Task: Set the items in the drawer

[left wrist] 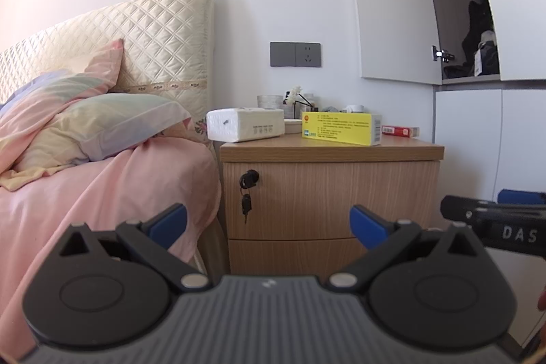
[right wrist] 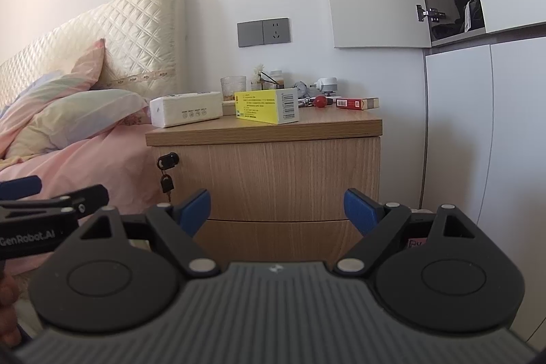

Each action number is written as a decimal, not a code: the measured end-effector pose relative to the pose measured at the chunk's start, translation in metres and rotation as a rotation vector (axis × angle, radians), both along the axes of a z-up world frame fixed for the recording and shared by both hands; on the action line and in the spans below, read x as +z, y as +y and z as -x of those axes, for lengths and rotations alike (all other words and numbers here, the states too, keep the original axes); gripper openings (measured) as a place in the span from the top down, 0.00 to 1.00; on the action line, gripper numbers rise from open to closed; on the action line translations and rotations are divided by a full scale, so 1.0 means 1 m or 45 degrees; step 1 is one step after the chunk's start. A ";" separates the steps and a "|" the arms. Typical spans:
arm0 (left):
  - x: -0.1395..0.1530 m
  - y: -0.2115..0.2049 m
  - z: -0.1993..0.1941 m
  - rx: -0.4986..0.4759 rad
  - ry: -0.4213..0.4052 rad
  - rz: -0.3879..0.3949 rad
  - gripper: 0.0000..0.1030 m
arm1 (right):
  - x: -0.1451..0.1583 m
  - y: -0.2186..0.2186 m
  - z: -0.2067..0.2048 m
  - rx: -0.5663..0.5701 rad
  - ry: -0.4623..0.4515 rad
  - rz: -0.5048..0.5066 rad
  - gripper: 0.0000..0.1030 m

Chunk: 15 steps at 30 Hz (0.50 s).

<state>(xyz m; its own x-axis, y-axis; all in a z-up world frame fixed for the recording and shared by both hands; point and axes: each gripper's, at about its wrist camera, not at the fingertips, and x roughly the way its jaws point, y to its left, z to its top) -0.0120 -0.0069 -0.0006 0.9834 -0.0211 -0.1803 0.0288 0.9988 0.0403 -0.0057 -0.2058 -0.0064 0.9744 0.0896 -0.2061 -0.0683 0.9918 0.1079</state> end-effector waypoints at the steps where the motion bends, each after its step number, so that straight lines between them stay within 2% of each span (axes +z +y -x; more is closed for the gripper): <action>1: 0.000 0.001 -0.002 0.001 0.001 0.001 0.01 | 0.000 -0.001 0.000 -0.001 0.000 -0.003 0.15; 12: -0.001 -0.002 -0.002 0.010 0.006 -0.002 0.01 | 0.001 -0.003 0.000 -0.011 -0.004 -0.029 0.15; 15: -0.001 0.006 -0.006 0.011 -0.007 0.011 0.01 | 0.002 -0.008 -0.003 -0.024 -0.010 -0.071 0.15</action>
<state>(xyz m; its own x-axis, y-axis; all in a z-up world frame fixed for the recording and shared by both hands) -0.0060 -0.0004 -0.0016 0.9845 -0.0143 -0.1747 0.0202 0.9993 0.0320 -0.0025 -0.2139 -0.0040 0.9776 0.0825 -0.1935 -0.0510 0.9854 0.1623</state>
